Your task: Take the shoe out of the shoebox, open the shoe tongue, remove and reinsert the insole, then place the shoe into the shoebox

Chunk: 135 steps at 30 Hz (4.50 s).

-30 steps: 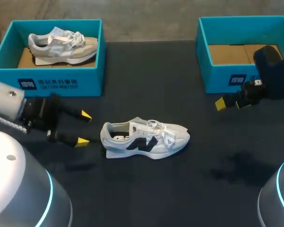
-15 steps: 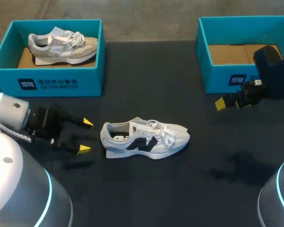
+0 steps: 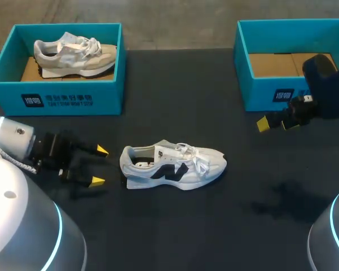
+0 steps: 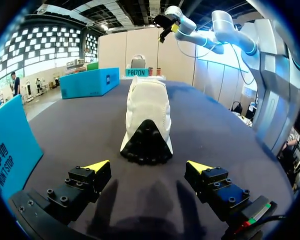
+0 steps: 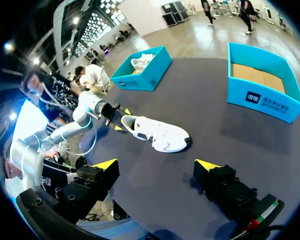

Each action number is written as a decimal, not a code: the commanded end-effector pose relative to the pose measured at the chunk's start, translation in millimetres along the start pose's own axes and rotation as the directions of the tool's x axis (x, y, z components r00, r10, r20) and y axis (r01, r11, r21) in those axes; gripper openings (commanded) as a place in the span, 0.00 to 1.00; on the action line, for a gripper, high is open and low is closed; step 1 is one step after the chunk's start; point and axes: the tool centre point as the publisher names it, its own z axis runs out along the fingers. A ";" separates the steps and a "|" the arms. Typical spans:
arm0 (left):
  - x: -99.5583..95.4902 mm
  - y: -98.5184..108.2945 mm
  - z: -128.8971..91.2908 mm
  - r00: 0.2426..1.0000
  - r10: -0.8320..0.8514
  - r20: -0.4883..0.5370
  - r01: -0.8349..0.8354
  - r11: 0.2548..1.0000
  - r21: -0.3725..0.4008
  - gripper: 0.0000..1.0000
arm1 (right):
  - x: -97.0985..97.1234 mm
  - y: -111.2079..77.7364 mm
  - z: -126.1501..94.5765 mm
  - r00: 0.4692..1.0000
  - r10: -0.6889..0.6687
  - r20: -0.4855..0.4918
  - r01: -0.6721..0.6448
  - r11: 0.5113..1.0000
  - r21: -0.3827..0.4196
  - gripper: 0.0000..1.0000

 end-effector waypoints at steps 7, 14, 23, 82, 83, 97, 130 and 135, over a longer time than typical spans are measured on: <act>-1.5 0.9 0.8 1.000 -0.004 -0.005 0.004 1.000 -0.002 1.00 | -0.2 0.5 1.6 1.000 0.001 0.001 -0.001 1.000 0.001 1.00; -1.5 0.9 0.8 1.000 -0.004 -0.005 0.004 1.000 -0.002 1.00 | -0.2 0.5 1.6 1.000 0.001 0.001 -0.001 1.000 0.001 1.00; -1.5 0.9 0.8 1.000 -0.004 -0.005 0.004 1.000 -0.002 1.00 | -0.2 0.5 1.6 1.000 0.001 0.001 -0.001 1.000 0.001 1.00; -5.2 -42.5 71.0 0.999 0.006 -0.040 0.002 0.982 0.189 1.00 | -0.2 0.5 1.6 1.000 0.001 0.001 -0.001 1.000 0.001 1.00; -5.5 -42.5 72.8 0.999 0.005 -0.040 0.003 0.982 0.190 1.00 | -0.2 0.5 1.6 1.000 0.001 0.001 -0.001 1.000 0.001 1.00; -9.7 -39.9 89.0 1.000 -0.024 -0.015 0.027 0.979 0.201 1.00 | -0.2 0.5 1.6 1.000 0.001 0.001 -0.001 1.000 0.001 1.00; -9.9 -41.5 96.6 0.998 -0.015 -0.067 0.028 0.982 0.188 0.00 | -0.2 0.5 1.6 1.000 0.001 0.001 -0.001 1.000 0.001 1.00; -9.9 -41.5 96.6 0.998 -0.015 -0.067 0.028 0.982 0.188 0.00 | -0.2 0.5 1.6 1.000 0.001 0.001 -0.001 1.000 0.001 1.00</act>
